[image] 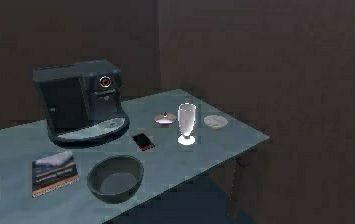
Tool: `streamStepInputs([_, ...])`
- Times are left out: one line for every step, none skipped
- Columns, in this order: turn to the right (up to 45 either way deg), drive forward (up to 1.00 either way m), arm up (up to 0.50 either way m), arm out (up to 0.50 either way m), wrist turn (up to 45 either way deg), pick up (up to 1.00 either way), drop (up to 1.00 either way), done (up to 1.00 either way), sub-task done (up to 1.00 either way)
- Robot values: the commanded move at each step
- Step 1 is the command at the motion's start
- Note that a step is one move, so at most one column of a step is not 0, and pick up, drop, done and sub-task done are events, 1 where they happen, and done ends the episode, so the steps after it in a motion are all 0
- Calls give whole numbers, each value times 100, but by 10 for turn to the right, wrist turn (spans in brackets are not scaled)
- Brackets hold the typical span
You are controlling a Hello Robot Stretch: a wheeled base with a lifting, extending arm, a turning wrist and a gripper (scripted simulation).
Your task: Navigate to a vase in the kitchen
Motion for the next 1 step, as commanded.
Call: streamStepInputs([0, 0, 0, 0, 0, 0, 0, 100, 0])
